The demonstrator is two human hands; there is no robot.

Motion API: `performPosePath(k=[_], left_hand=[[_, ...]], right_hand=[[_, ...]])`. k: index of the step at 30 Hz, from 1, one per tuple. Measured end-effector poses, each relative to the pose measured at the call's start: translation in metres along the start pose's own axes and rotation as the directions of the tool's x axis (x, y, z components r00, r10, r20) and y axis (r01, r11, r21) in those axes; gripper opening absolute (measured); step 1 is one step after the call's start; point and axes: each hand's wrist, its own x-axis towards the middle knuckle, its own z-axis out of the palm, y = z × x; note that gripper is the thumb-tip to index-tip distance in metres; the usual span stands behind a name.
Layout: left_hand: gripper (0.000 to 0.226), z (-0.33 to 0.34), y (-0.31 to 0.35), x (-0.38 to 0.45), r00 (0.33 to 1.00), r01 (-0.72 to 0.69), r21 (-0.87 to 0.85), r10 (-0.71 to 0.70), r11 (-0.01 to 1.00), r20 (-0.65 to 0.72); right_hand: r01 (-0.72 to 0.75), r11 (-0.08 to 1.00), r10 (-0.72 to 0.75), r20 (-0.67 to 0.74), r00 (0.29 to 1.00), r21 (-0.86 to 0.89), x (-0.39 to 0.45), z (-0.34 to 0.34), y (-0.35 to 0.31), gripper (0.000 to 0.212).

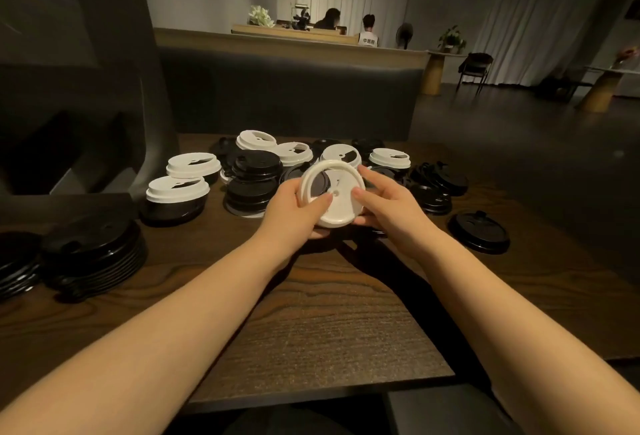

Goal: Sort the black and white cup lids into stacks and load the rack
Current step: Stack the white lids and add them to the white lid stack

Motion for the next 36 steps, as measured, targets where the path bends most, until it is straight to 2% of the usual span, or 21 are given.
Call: performPosePath(k=[2,4,6,9,11,14,16,21,24,28,31,33,36], left_hand=[[0.036,-0.002,0.011,0.001,0.997,0.078,-0.070,-0.078,0.994,0.000],[0.035,-0.009,0.026,-0.004,0.985,0.173,-0.150,-0.174,0.973,0.007],[0.033,-0.021,0.034,-0.010,0.980,0.195,-0.145,-0.200,0.970,-0.017],[0.030,-0.044,0.042,-0.024,0.982,0.176,-0.014,-0.177,0.984,-0.068],[0.028,-0.064,0.045,-0.035,0.984,0.140,0.060,-0.132,0.988,-0.121],[0.025,-0.097,0.051,-0.051,0.976,0.021,0.130,0.008,0.991,-0.217],[0.029,-0.121,0.055,-0.063,0.974,-0.002,0.190,0.045,0.982,-0.223],[0.018,-0.184,0.054,-0.091,0.959,0.115,0.146,-0.071,0.983,-0.273],[0.023,-0.218,0.054,-0.099,0.943,0.115,0.182,-0.050,0.976,-0.328],[0.022,-0.251,0.053,-0.105,0.896,0.073,0.117,-0.014,0.990,-0.443],[0.027,-0.269,0.046,-0.105,0.851,0.082,0.049,-0.045,0.995,-0.523],[0.030,-0.279,0.041,-0.105,0.844,0.097,0.034,-0.064,0.995,-0.533],[0.032,-0.296,0.037,-0.108,0.851,0.092,0.072,-0.041,0.993,-0.524]], right_hand=[[-0.063,0.994,0.062,0.014,0.998,0.093,0.003,0.003,-0.009,0.051],[-0.091,0.989,0.081,0.088,0.993,0.115,-0.001,0.013,-0.020,0.043],[-0.088,0.987,0.075,0.096,0.993,0.133,-0.004,0.027,-0.028,0.037],[-0.053,0.990,0.046,0.053,0.997,0.133,-0.008,0.054,-0.040,0.030],[-0.025,0.997,0.018,0.091,0.996,0.077,-0.011,0.074,-0.048,0.029],[-0.002,1.000,0.000,0.166,0.986,0.011,-0.015,0.107,-0.055,0.030],[0.063,0.996,-0.050,0.192,0.980,-0.059,-0.014,0.131,-0.057,0.029],[0.142,0.976,-0.113,0.174,0.978,-0.167,-0.006,0.185,-0.066,0.031],[0.140,0.976,-0.106,0.197,0.975,-0.168,-0.003,0.215,-0.073,0.032],[0.153,0.982,-0.125,0.231,0.965,-0.108,0.002,0.252,-0.078,0.046],[0.171,0.976,-0.130,0.275,0.953,-0.132,0.006,0.271,-0.075,0.031],[0.181,0.974,-0.137,0.284,0.949,-0.136,0.008,0.281,-0.072,0.026],[0.179,0.972,-0.131,0.285,0.949,-0.150,0.009,0.299,-0.072,0.040]])
